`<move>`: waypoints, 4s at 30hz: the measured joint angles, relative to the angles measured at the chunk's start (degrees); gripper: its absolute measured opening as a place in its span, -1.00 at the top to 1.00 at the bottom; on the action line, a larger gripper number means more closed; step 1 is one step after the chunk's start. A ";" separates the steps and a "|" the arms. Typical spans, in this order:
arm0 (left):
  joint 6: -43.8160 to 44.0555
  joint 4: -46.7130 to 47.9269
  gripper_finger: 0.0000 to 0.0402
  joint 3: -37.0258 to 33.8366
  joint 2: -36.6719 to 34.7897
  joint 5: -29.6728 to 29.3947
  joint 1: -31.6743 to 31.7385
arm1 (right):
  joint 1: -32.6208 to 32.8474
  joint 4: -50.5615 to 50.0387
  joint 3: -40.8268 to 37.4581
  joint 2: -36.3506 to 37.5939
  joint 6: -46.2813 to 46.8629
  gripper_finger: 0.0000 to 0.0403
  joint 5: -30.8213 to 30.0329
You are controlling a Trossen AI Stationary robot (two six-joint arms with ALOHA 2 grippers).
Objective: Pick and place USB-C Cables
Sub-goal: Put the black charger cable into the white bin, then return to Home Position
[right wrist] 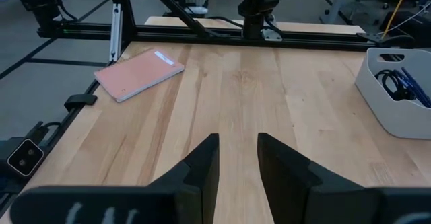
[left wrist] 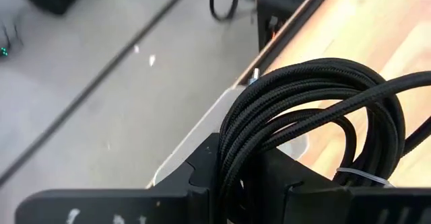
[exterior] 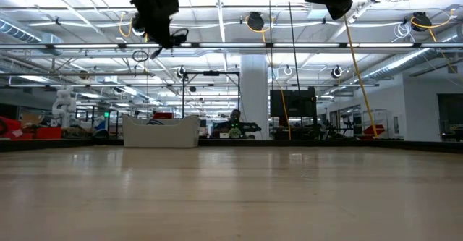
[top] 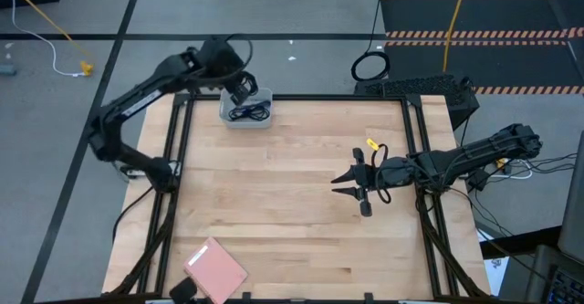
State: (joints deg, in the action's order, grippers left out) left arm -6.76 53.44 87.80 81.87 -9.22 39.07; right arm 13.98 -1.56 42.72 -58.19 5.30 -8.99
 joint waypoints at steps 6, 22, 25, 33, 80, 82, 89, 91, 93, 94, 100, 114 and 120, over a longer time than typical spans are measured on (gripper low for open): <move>-0.68 1.49 0.68 0.82 6.82 3.29 4.35 | 0.00 -0.46 0.00 0.00 0.00 0.54 0.02; -0.73 0.02 0.68 0.82 23.45 3.20 9.18 | 0.00 -2.00 0.02 0.00 1.09 0.54 0.07; -0.24 -0.27 0.68 0.82 24.94 3.10 9.05 | 0.00 -2.18 0.02 0.00 1.09 0.54 0.07; 1.03 -1.01 0.68 0.82 28.41 2.39 8.32 | 0.00 -3.87 0.02 0.02 3.02 0.54 0.09; 5.53 -27.28 0.97 -27.37 -16.79 1.42 -29.64 | 2.97 -2.99 0.02 2.61 -0.39 0.89 1.29; 5.82 -30.42 0.95 -31.18 -20.23 1.43 -31.96 | 2.97 -3.13 0.02 3.18 -1.67 0.97 1.29; 6.19 -41.43 0.96 -43.56 -29.64 1.43 -38.52 | 3.02 -3.04 -1.28 3.56 -4.37 0.98 1.40; 6.69 -43.76 0.98 -46.54 -31.12 1.42 -40.10 | 2.98 -3.00 -2.00 3.56 -5.25 0.99 1.46; 5.90 -46.11 0.97 -48.94 -32.29 1.50 -41.29 | 2.87 -2.96 -2.56 3.56 -5.66 0.99 1.51; 5.37 -47.15 0.96 -49.81 -32.70 2.26 -41.74 | 2.88 -2.96 -2.90 3.56 -5.93 0.99 1.53; 0.53 -54.32 0.93 -54.91 -33.29 8.08 -44.44 | 2.89 -0.35 -6.45 5.80 -9.63 1.00 1.53; 1.50 -67.29 0.97 -64.46 -33.27 8.13 -44.96 | 2.60 9.90 -20.63 21.15 -15.67 1.00 1.78; 1.14 -67.48 0.92 -64.47 -33.27 8.13 -44.96 | -1.12 15.02 -26.95 26.86 -15.67 1.00 6.27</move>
State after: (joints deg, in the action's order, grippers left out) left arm -5.63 -14.04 23.33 48.60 -1.08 -5.89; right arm 12.85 13.46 15.77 -31.34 -10.37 -2.73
